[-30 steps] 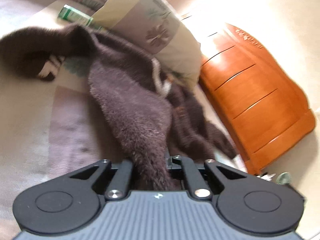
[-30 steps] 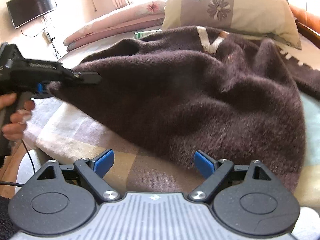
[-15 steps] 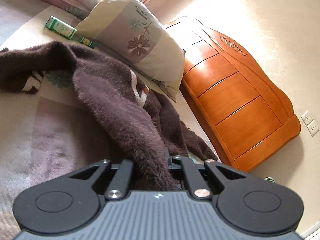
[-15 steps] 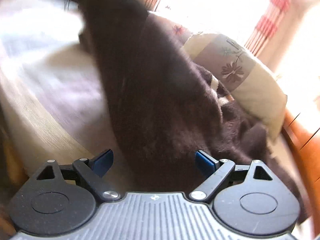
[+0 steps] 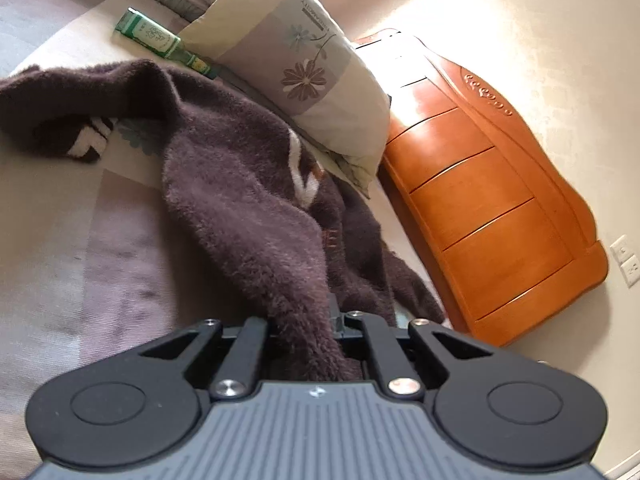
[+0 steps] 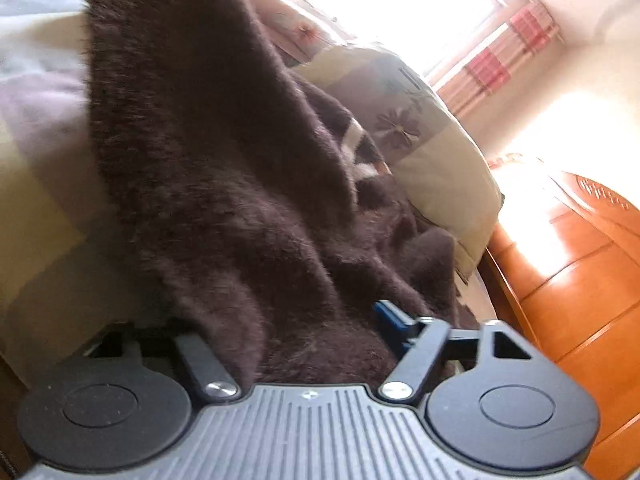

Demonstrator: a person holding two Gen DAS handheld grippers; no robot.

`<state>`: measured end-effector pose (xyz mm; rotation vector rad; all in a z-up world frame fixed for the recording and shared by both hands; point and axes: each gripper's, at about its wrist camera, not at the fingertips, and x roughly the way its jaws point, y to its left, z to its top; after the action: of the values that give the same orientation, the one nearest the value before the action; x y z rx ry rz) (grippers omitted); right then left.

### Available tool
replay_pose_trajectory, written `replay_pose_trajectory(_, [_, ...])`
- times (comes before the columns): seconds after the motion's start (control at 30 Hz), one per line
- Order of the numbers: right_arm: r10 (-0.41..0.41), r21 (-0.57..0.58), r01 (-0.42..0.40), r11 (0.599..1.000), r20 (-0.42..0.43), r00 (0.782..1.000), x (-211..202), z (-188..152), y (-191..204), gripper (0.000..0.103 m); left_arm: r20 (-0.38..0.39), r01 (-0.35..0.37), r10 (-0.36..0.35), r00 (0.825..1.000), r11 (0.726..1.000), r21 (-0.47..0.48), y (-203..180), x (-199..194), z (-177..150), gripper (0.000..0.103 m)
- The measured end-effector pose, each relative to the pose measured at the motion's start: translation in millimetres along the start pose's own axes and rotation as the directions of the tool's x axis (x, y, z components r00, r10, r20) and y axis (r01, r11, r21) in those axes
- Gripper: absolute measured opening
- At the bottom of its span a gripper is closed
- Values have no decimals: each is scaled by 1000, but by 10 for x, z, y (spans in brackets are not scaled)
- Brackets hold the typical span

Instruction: Fold clothes

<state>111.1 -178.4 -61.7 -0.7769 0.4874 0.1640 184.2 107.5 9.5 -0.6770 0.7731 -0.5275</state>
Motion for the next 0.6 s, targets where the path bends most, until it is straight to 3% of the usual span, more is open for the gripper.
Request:
replay_pose_trajectory(0.03, [17,-5,-17,1000,-2,1000,-10,28,-21,40,-1,-10,10,1000,1000,-2,16,-2,-6,5])
replay_pose_trajectory(0.07, [29,-9,-29,1000,-2,1000,-25,58,-46,13,-4,-14,14,1000,1000,-7,33,-12,-13,5])
replay_pose_trajectory(0.1, [25,-16,-25,1000,4,1000,-55,88,-87,10,-5,-14,14,1000,1000,-6,32,-29,-27,5])
replay_pose_trajectory(0.4, [154,-44,-152,987,50,987,-541,32,-718,8,-18,4,-3,1000,998,55,-201,-255,-317,5])
replay_pose_trajectory(0.53, [223,-92,-221,971,6,975,-517,-113,-774,8,-102,-57,71,992,989,136,-282,-158,-553,6])
replay_pose_trajectory(0.6, [254,-87,-257,963,-39,966,-437,-148,-773,10,-181,-120,151,972,977,174,-278,-29,-659,7])
